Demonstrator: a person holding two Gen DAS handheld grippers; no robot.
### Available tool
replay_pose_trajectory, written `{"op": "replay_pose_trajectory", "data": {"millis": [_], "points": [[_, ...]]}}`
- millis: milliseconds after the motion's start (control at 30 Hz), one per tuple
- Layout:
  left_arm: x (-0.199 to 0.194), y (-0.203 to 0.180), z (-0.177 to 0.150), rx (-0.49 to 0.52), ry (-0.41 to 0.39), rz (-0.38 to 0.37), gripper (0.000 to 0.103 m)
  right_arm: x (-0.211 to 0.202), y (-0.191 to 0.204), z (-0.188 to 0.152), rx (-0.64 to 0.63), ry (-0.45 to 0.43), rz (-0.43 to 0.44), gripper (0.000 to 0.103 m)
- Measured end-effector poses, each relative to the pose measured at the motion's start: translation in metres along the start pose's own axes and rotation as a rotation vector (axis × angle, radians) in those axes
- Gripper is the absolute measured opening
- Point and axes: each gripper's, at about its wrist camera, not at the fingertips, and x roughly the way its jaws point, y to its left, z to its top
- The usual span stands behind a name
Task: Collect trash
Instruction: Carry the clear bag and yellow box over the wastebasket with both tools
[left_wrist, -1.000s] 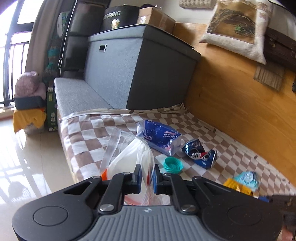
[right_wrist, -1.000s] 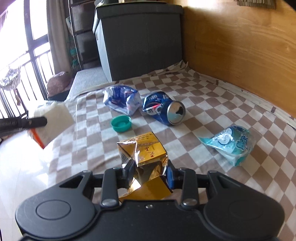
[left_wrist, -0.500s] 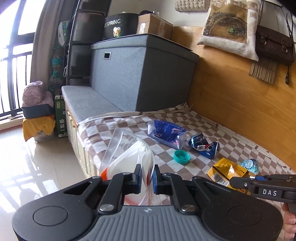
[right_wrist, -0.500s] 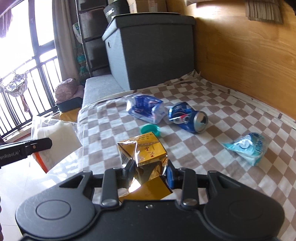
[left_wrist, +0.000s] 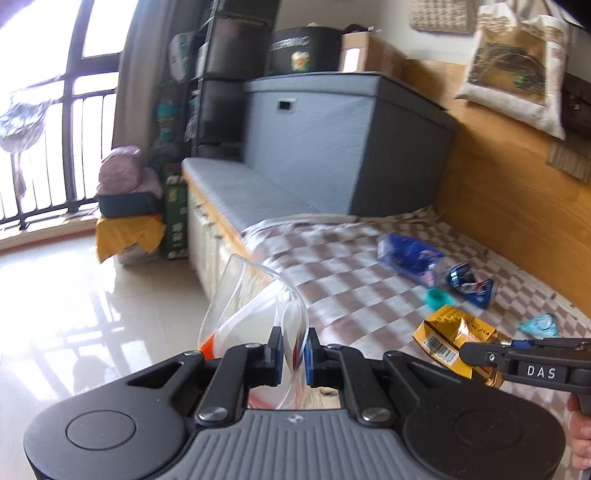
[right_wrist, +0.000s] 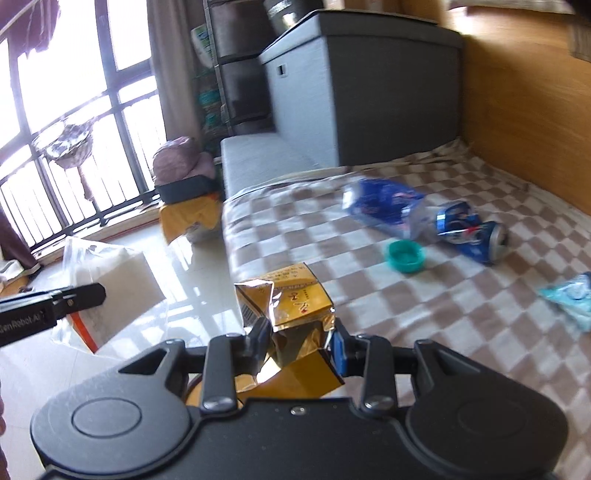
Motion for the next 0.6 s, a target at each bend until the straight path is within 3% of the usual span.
{"op": "replay_pose_trajectory", "data": {"millis": [267,600], "points": [[0.010,0.049,-0.028,-0.072,0.052,0.051,0.011,0.034,0.052,-0.014,-0.059,0.058,0.041,0.036],[0.046,0.089,-0.066,-0.132,0.137,0.083,0.011,0.084,0.099,-0.042,-0.169,0.121,0.007,0.035]]}}
